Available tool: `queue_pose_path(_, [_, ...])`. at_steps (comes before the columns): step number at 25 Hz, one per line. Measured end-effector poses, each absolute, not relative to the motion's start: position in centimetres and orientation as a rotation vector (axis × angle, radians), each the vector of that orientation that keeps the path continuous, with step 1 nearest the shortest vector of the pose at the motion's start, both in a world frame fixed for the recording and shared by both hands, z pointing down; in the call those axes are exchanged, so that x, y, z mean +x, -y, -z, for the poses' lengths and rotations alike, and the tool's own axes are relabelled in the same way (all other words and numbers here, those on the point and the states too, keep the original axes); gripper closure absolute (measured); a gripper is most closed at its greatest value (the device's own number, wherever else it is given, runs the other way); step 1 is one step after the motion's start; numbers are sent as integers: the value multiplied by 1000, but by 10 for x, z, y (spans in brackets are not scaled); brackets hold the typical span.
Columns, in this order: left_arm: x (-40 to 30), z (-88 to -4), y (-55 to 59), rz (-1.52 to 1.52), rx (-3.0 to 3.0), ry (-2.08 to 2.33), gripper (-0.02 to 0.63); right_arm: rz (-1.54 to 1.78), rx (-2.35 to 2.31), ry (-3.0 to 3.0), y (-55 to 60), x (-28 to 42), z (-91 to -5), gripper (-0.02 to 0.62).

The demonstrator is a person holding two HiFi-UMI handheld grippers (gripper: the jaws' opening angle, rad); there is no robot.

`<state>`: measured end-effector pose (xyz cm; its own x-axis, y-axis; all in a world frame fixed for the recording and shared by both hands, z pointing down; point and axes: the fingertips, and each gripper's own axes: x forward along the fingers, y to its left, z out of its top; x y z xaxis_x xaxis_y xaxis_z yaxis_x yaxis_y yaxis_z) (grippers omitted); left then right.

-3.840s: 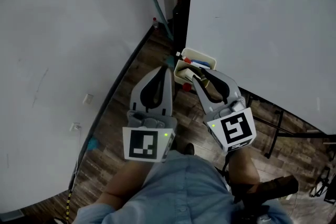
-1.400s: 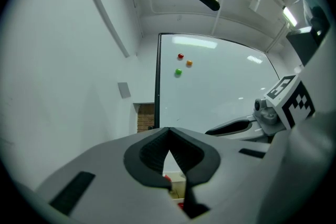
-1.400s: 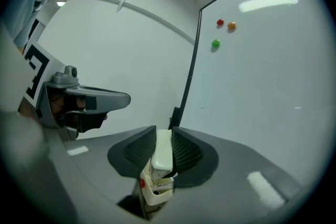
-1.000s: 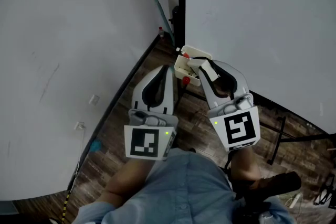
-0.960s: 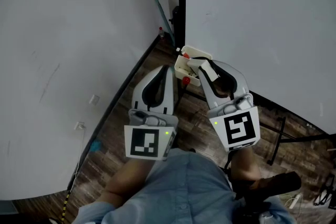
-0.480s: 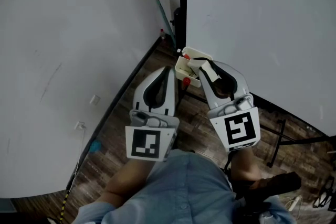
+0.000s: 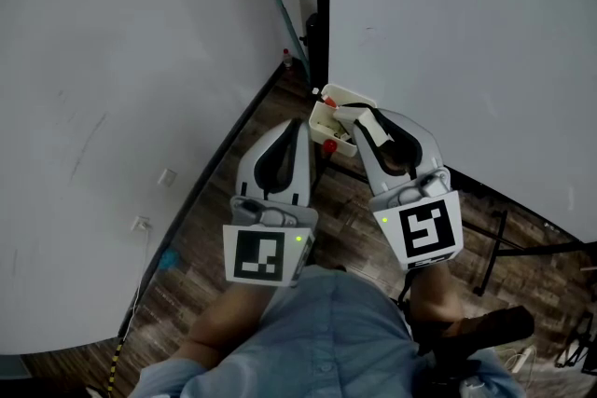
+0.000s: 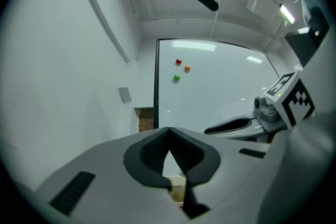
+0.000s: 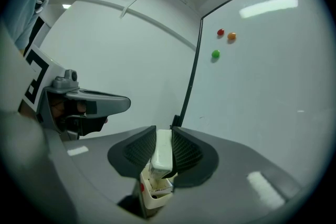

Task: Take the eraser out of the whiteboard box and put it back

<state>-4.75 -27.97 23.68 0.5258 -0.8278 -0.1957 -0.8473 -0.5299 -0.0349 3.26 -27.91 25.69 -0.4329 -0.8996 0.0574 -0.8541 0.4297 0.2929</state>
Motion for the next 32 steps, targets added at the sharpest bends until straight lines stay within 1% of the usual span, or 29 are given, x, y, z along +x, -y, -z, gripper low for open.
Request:
queue_pose_path(18, [-51,-244,296,-225,-2664,-1475,603,290,1512,2466,295,28,-265,500])
queue_pose_path(32, [-57,-270,332,-175,-2722,-1502,603,158,1451,2436,326,19,-309,500])
